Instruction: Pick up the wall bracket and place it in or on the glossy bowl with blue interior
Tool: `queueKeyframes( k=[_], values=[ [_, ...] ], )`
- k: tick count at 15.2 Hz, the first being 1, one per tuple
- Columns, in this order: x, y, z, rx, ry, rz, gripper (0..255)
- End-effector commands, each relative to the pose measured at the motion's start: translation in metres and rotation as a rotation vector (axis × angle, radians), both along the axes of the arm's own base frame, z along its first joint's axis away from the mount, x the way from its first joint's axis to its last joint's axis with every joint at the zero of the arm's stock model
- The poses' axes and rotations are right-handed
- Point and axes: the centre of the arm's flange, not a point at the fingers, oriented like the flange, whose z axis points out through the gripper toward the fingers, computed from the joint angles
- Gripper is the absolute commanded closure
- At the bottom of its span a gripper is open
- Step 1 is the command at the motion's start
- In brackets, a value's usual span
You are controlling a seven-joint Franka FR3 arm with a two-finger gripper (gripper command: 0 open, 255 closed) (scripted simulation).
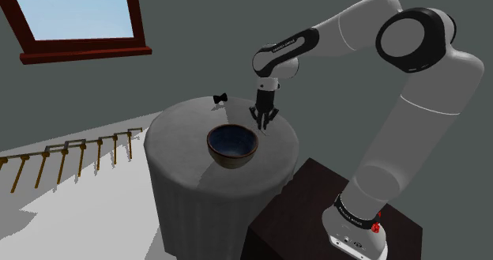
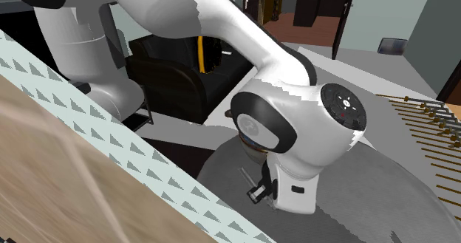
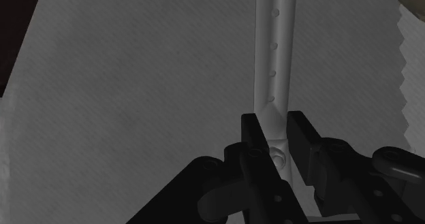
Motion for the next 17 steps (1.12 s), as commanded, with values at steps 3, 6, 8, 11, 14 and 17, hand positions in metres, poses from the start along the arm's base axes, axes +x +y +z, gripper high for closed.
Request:
queueKeyframes(
  k=[3, 6, 8, 11, 14, 17],
  values=[
    [-0.001, 0.0, 0.021, 0.0, 0.001, 0.0, 255],
    [-0.001, 0.0, 0.037, 0.0, 0.001, 0.0, 255],
    [-0.001, 0.0, 0.047, 0.0, 0.001, 0.0, 255],
    [-0.001, 0.0, 0.063, 0.0, 0.001, 0.0, 255],
    [-0.001, 0.0, 0.079, 0.0, 0.001, 0.0, 255],
    [-0.001, 0.0, 0.095, 0.0, 0.001, 0.0, 255]
  ],
)
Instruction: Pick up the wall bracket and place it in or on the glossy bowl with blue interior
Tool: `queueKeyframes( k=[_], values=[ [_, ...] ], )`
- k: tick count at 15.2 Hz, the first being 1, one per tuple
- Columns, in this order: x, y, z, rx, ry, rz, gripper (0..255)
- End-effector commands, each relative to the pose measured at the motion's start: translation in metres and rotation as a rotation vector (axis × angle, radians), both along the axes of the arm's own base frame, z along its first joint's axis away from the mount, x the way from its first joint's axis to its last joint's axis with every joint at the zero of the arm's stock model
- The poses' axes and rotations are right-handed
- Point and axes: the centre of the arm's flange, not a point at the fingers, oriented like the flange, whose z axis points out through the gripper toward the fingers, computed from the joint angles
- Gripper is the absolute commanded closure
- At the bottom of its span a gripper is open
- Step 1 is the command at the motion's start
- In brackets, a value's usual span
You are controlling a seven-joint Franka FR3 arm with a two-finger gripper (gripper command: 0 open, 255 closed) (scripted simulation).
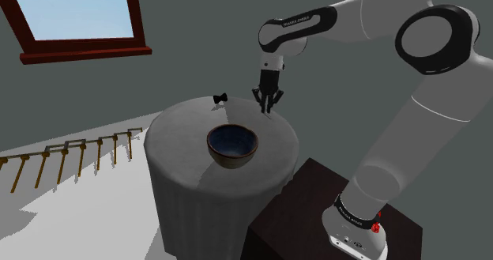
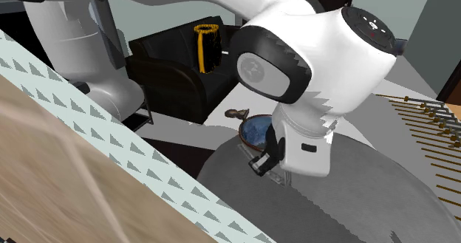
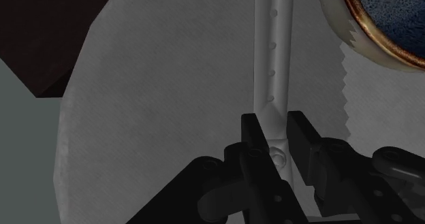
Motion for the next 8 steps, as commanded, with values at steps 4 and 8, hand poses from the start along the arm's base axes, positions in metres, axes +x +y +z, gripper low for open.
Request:
queueKeyframes(
  k=[4, 8],
  values=[
    [0.0, 0.0, 0.027, 0.0, 0.001, 0.0, 255],
    [0.0, 0.039, 0.027, 0.0, 0.001, 0.0, 255]
  ],
)
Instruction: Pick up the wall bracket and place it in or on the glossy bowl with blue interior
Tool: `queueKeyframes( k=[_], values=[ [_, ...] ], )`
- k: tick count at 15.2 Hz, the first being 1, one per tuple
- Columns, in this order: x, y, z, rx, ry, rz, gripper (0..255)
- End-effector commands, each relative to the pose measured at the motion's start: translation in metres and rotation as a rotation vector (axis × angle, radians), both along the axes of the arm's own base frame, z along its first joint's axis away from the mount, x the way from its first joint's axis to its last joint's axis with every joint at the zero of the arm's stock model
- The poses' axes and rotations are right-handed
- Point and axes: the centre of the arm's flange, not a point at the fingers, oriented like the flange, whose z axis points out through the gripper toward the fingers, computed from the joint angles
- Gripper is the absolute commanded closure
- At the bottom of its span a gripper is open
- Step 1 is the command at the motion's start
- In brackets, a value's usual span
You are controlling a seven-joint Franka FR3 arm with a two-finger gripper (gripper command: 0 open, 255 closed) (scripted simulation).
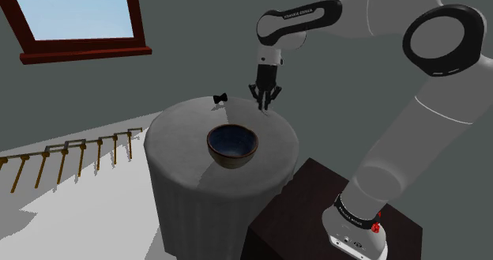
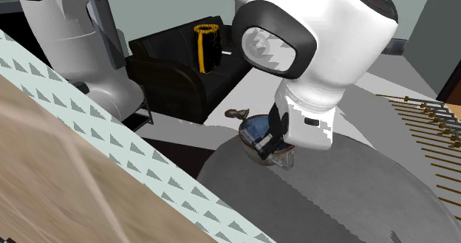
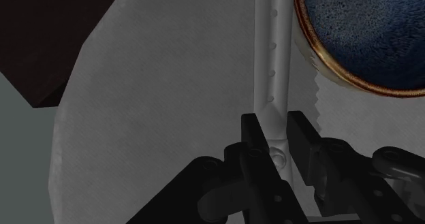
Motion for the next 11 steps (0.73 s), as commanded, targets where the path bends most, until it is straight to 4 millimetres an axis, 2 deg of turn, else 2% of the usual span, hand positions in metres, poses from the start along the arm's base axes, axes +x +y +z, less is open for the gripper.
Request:
queueKeyframes(
  k=[1, 11],
  values=[
    [0.0, 0.026, 0.001, 0.0, 0.0, -0.001, 255],
    [0.0, 0.158, -0.004, 0.0, 0.0, -0.001, 255]
  ],
)
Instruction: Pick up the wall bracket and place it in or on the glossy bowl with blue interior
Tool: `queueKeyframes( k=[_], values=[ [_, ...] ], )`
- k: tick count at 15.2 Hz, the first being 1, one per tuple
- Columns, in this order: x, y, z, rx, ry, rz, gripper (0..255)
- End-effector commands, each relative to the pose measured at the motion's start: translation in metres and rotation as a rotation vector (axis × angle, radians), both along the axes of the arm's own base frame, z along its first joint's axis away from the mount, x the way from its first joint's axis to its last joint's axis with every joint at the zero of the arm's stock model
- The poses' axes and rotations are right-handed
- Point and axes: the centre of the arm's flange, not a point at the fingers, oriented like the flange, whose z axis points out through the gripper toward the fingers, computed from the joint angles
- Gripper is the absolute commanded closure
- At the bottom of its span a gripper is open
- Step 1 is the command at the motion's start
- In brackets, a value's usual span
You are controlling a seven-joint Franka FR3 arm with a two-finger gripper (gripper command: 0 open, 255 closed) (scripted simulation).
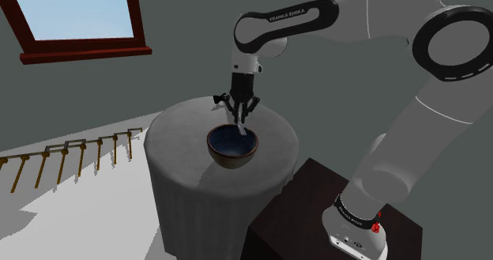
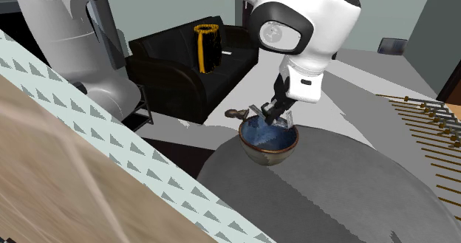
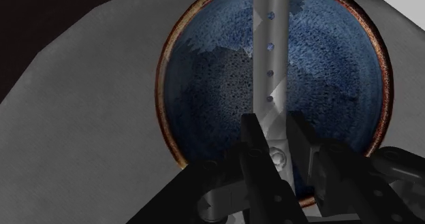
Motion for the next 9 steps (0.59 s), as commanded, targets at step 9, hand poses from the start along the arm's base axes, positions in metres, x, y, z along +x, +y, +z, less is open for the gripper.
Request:
queueKeyframes(
  k=[9],
  values=[
    [-0.001, 0.027, -0.043, 0.0, 0.0, -0.001, 255]
  ],
)
